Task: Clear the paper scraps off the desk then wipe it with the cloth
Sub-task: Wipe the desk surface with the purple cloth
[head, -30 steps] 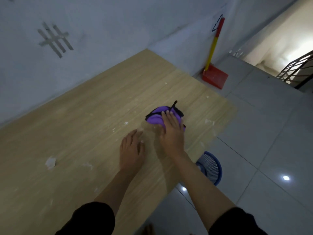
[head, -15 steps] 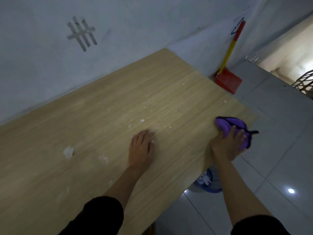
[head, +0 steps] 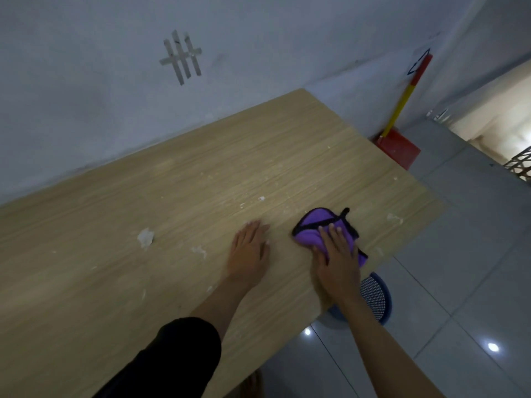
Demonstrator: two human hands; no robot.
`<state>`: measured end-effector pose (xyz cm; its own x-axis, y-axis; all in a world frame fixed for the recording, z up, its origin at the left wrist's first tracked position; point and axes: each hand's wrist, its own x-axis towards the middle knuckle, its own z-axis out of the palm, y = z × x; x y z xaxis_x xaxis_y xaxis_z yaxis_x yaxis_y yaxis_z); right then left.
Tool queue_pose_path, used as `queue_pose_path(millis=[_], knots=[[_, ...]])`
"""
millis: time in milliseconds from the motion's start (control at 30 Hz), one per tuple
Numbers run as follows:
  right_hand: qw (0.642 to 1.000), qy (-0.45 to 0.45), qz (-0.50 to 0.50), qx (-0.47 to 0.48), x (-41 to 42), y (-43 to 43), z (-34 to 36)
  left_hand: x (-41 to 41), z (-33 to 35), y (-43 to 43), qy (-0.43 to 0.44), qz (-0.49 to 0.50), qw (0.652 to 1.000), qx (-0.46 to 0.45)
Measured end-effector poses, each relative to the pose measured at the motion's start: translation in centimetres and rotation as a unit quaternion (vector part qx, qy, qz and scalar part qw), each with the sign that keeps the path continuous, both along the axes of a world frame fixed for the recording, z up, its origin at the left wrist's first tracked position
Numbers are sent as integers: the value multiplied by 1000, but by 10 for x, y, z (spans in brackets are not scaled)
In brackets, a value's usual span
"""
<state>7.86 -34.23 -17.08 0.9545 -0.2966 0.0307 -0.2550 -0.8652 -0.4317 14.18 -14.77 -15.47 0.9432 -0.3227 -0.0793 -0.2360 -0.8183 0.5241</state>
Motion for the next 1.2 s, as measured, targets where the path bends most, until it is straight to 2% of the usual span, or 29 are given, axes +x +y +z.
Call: queue_pose_path(millis=[67,200,300,367,433,500,567,667,767,967,1067,1133,1200], knots=[[1000,-6,-19,3,-8,-19,-1,-1,0,7,7,-3,1000,0],[988,9,-148,45,-11,-60,6,-7,4,22,13,4,1000,-9],[977,-48,-191,85,-4,-61,25,-11,8,30,19,19,1000,-17],[980,-90,-144,106,-3,-30,38,-14,8,34,21,37,999,-21],[987,-89,-51,128,-9,23,41,-16,7,35,19,60,998,-26],[992,-58,67,90,-20,78,28,-19,8,37,9,76,996,-39],[989,-42,137,28,-29,115,9,-18,9,42,16,76,996,-40],[991,-36,131,18,-28,118,-1,-14,7,52,18,84,996,-21],[995,-20,97,-2,-15,84,0,-13,9,58,-1,99,995,-32],[999,20,-48,3,3,-15,0,-9,8,59,23,87,996,-29],[990,-12,-136,40,21,-29,9,-5,7,62,22,103,994,-32],[986,-70,-125,87,34,-5,24,-2,8,64,20,121,992,-35],[985,-102,-33,133,41,42,34,3,9,63,7,152,986,-65]])
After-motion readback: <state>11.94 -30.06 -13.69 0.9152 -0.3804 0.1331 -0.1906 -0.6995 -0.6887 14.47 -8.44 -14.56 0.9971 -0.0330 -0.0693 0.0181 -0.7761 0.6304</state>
